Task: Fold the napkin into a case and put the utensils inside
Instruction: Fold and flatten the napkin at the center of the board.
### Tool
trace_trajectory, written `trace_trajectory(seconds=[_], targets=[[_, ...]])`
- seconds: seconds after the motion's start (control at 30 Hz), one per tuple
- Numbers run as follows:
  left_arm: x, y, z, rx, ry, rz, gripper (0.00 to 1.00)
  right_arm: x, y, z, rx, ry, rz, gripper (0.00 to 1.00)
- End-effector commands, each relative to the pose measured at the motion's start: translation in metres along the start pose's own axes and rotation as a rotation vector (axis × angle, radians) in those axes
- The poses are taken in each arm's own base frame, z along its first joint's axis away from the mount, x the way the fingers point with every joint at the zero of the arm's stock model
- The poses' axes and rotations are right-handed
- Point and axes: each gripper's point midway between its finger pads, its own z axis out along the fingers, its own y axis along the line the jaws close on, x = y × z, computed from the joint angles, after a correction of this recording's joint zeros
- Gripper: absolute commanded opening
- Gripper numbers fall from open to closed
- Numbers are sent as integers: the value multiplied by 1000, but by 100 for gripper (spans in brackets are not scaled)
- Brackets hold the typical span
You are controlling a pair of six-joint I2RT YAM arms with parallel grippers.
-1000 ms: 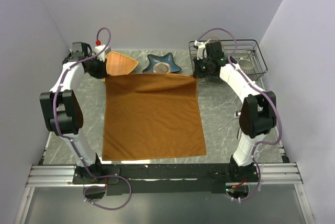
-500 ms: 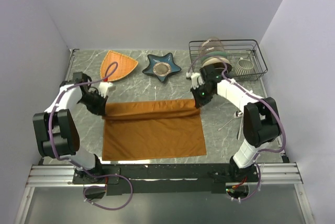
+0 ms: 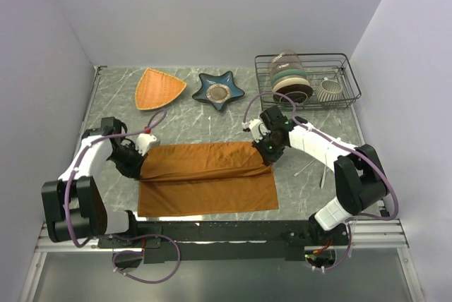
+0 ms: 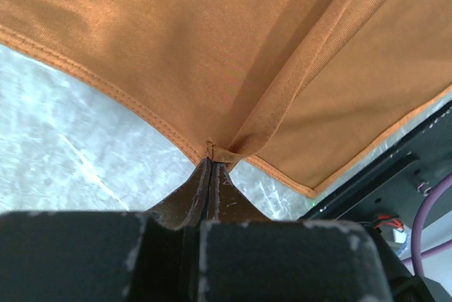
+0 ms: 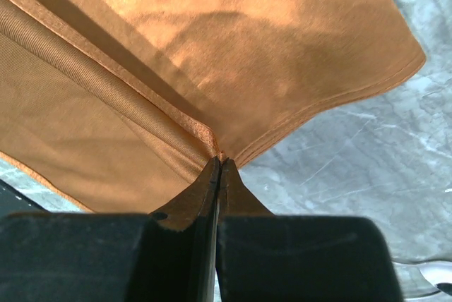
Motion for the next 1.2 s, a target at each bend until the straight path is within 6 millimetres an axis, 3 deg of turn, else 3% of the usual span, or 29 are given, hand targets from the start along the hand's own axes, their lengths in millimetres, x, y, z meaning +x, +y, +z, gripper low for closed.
trace_trajectory(seconds=[0.0, 0.43, 0.83, 1.17], targets=[[11, -9, -2, -13, 30, 78, 1, 4, 5, -6, 35, -2, -53, 0], [23, -39, -3, 7, 89, 167, 1, 26, 24, -7, 14, 49, -80, 0], [35, -46, -5, 8, 125, 190, 1, 36, 37, -6, -12, 64, -120, 0], [32, -51, -6, 18, 126, 242, 1, 38, 43, -7, -31, 70, -152, 0]])
